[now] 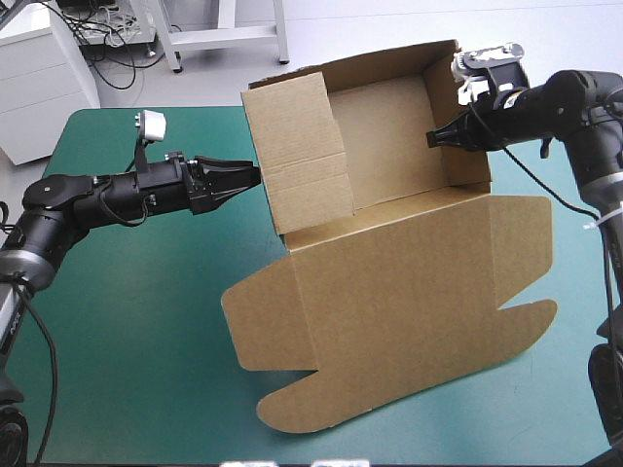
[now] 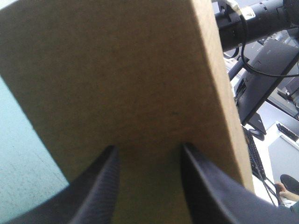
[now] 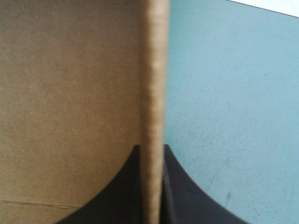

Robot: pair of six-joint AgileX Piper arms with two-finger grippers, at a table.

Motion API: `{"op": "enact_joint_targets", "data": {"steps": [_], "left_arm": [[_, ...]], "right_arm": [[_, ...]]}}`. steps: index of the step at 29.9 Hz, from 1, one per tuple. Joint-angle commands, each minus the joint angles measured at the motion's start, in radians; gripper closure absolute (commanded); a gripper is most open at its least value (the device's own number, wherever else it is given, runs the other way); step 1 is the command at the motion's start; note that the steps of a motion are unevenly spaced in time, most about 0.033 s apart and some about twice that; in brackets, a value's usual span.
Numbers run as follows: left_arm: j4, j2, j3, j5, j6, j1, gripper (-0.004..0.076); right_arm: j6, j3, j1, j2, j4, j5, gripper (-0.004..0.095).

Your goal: Fold the box

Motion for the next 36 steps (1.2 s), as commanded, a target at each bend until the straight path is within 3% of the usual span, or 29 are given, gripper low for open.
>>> {"op": "enact_joint_targets", "data": {"steps": [1,4,13,19,26,32,36], "left_arm": [[-0.085,-0.036,-0.036,0.106,-0.020,-0.006,0.0162],[-0.085,-0.036,-0.036,0.106,-0.020,-0.014,0.0071],[-0.079,-0.036,-0.037,0.095,-0.013,-0.055,0.0069],[-0.032,-0.036,-0.081,0.018,-0.037,-0.055,0.0069],[0.312,-0.030,-0.300,-0.147,-0.301,-0.091,0.0072],[0.748,0.006,-0.496,-0.283,-0.654,-0.254,0.0072],[1.019,0.051,-0.609,-0.278,-0.877,-0.345,0.0091]], "right_arm": [[0.029,-0.031,0.026,-0.044,-0.002,-0.086,0.0929],[0.042,-0.031,0.031,-0.044,-0.004,-0.085,0.0929],[0.066,-0.031,0.038,-0.044,-0.009,-0.085,0.0929],[0.087,-0.031,0.038,-0.044,-0.009,-0.093,0.0926],[0.123,-0.031,0.038,-0.044,-0.011,-0.117,0.0923],[0.180,-0.031,0.081,-0.044,-0.077,-0.160,0.0924],[0.244,-0.031,0.124,-0.042,-0.143,-0.192,0.0924]]}}
